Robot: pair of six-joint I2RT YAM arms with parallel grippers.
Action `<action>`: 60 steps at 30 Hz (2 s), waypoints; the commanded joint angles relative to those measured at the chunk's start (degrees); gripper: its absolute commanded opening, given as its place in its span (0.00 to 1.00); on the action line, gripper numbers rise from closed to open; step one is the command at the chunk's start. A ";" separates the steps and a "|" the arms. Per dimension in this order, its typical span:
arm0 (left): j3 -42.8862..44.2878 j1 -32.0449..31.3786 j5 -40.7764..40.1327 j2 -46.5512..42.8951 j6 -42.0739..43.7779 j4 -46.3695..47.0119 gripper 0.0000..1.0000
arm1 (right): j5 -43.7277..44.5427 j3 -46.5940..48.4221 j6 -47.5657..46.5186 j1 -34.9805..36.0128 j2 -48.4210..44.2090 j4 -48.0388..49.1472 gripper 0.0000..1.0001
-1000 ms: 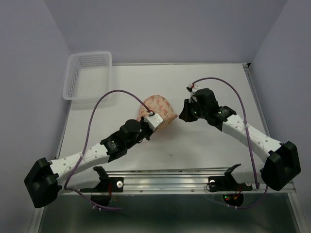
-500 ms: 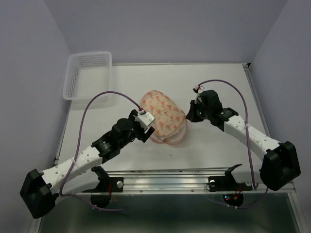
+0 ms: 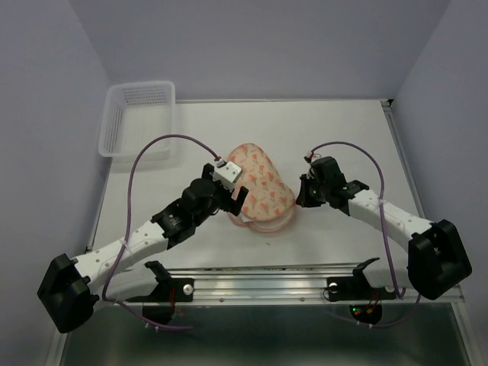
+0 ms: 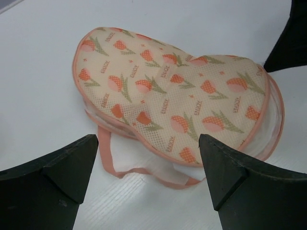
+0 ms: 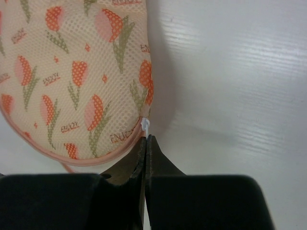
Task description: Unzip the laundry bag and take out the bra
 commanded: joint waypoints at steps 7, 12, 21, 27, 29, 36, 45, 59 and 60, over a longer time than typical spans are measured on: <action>2.30 4.76 -7.41 -0.07 -12.11 0.46 0.99 | 2.66 -6.97 9.82 0.97 -2.91 0.85 0.05; 2.65 7.66 -8.99 -0.59 -16.76 -0.41 0.99 | 5.72 -6.99 8.51 1.50 -3.71 -0.37 0.42; 5.38 11.44 -9.61 1.08 -22.66 -6.47 0.99 | 13.38 5.40 4.03 1.50 -3.88 -9.34 0.86; 5.20 15.75 -7.77 0.46 -24.68 -9.02 0.99 | 10.91 15.51 3.94 5.79 -0.21 -8.11 0.96; 4.94 17.86 -6.36 -0.33 -24.68 -9.29 0.99 | 12.85 17.88 3.67 8.25 2.69 -7.76 0.96; 1.87 23.40 -4.25 -5.94 -23.72 -10.35 0.99 | 19.87 31.23 3.58 19.33 20.52 -7.93 0.96; -6.48 24.37 -3.10 -16.32 -23.98 -8.69 0.99 | 31.47 44.95 2.79 26.11 36.70 -11.01 0.91; -6.66 24.28 -5.83 -20.19 -21.25 -6.66 0.99 | 40.80 54.81 3.85 27.25 48.15 -15.58 0.64; -6.66 24.37 -5.92 -20.28 -21.17 -6.66 0.99 | 40.89 54.90 3.94 27.25 48.24 -15.67 0.61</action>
